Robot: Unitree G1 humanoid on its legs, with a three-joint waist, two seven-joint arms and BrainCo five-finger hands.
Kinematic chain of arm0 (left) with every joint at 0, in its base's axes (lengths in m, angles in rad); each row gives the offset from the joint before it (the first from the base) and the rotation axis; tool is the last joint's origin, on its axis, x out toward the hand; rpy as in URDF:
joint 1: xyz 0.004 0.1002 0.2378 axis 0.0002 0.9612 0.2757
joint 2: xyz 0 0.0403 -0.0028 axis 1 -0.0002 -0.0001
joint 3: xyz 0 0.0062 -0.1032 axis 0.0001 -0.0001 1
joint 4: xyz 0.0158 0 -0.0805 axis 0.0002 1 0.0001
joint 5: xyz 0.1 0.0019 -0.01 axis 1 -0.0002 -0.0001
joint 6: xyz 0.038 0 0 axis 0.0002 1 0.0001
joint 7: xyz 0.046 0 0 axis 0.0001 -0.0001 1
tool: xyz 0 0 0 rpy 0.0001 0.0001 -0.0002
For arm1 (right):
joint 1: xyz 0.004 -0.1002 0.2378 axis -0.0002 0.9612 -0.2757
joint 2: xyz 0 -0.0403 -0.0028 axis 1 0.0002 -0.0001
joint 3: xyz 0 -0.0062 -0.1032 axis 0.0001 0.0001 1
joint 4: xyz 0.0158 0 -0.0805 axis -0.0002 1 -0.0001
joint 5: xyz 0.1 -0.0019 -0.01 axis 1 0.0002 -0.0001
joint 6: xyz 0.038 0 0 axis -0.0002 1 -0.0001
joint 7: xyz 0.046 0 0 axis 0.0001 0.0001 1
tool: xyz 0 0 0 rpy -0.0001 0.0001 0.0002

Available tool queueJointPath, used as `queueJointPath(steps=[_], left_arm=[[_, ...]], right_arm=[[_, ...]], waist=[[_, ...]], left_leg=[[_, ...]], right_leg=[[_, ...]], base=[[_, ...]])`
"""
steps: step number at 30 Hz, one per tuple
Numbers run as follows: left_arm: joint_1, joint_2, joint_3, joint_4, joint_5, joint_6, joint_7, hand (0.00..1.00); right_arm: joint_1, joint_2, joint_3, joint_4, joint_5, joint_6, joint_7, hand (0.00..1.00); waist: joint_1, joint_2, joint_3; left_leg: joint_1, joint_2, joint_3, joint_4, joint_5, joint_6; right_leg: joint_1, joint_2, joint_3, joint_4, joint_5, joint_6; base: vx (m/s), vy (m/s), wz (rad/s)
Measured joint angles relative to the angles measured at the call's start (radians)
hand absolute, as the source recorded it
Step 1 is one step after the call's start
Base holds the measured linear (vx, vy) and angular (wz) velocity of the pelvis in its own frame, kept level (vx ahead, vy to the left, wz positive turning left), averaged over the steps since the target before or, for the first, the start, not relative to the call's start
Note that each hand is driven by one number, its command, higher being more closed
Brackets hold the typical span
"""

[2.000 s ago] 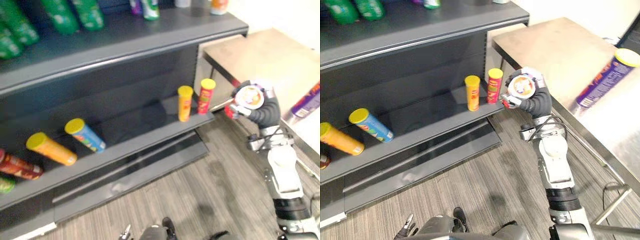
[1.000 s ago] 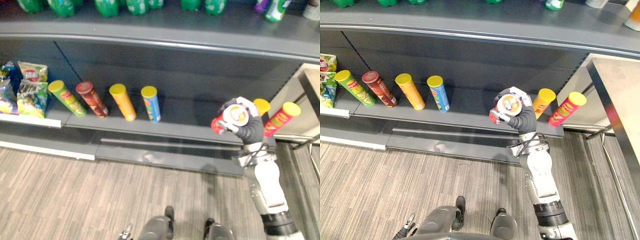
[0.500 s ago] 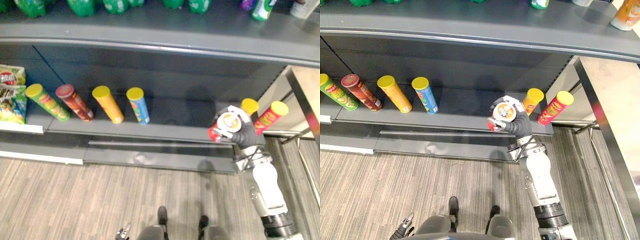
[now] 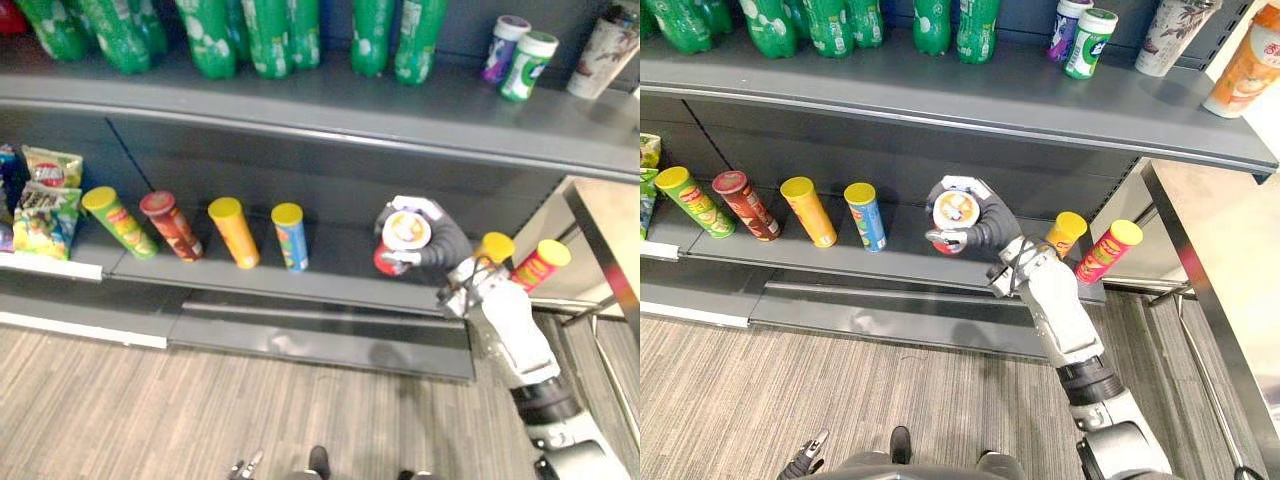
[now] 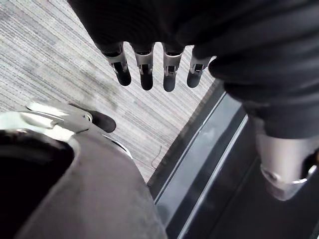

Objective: Put the gum and the chips on the shelf.

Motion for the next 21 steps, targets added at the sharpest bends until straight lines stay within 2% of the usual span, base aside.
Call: queueJointPath(steps=[5,10,14,21], left_arm=[[-0.002,-0.004,0.022,0.032,0.026,0.005,0.005,0.0],[-0.002,-0.022,0.057,0.034,0.067,0.007,0.014,0.0],[0.0,-0.035,0.055,0.034,0.089,0.008,0.012,0.0],[-0.001,-0.037,0.051,0.032,0.101,0.009,0.011,0.0]], right_arm=[[-0.112,-0.018,0.015,0.033,0.0,0.009,-0.008,1.0],[-0.206,-0.064,0.016,0.08,0.0,0.03,-0.055,1.0],[-0.303,-0.096,0.007,0.217,-0.001,0.028,-0.149,1.0],[-0.44,-0.173,-0.044,0.394,-0.011,-0.005,-0.291,1.0]], waist=[[0.001,0.0,-0.007],[0.006,0.005,-0.023],[0.021,0.029,-0.04],[0.029,0.035,-0.042]], left_leg=[[-0.001,0.011,-0.001,0.0,0.006,-0.001],[-0.016,0.028,-0.019,-0.001,0.024,-0.009],[-0.018,0.047,-0.022,-0.001,0.038,-0.025],[-0.018,0.065,-0.026,-0.001,0.051,-0.037]], right_leg=[[0.011,0.012,-0.002,-0.019,0.008,-0.001],[0.022,0.032,-0.02,-0.05,0.009,-0.001],[0.027,0.052,-0.026,-0.065,0.015,-0.011],[0.041,0.07,-0.041,-0.085,0.019,-0.017]], base=[[-0.06,-0.006,0.0],[-0.04,-0.052,0.11],[-0.02,-0.051,0.01],[-0.04,-0.032,0.02]])
